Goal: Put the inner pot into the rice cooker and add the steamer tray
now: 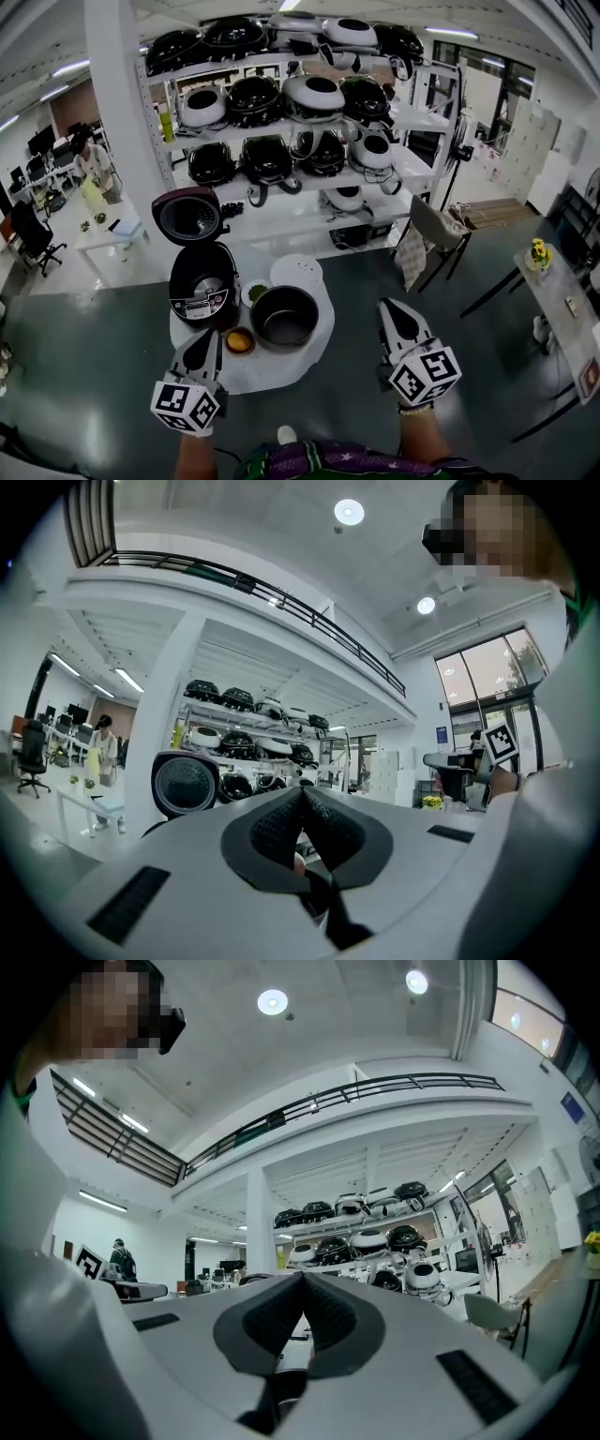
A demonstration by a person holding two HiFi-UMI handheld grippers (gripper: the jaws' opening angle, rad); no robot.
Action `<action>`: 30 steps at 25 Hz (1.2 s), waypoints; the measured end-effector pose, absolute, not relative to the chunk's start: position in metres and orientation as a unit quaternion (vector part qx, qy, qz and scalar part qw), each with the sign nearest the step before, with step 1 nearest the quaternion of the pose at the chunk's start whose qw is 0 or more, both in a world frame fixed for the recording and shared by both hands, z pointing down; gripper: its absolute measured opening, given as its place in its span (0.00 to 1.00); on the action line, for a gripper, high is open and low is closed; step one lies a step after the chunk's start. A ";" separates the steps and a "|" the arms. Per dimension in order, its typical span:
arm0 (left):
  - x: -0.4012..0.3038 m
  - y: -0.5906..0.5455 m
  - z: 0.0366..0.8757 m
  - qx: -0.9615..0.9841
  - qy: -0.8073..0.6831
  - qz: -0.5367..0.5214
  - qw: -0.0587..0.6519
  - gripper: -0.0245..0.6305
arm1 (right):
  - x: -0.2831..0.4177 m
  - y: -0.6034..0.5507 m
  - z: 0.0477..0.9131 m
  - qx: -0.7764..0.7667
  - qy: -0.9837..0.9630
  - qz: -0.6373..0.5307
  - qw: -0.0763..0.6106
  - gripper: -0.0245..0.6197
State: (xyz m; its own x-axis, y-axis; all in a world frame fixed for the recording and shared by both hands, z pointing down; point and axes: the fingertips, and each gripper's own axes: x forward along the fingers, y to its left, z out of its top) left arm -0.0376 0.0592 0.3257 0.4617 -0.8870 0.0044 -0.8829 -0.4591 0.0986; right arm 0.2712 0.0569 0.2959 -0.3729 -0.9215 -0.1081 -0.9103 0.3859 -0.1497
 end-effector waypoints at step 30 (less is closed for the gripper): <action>-0.071 -0.051 0.379 0.896 -0.440 -0.006 0.062 0.50 | 0.138 -0.051 0.327 -0.514 0.854 -0.059 0.053 0.05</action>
State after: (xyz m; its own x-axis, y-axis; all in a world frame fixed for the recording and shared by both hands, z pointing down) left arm -0.0712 -0.0507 0.3790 0.6132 -0.7886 0.0448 -0.7872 -0.6055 0.1169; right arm 0.1384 -0.0511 0.3269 -0.4668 -0.8838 -0.0298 -0.8714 0.4655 -0.1547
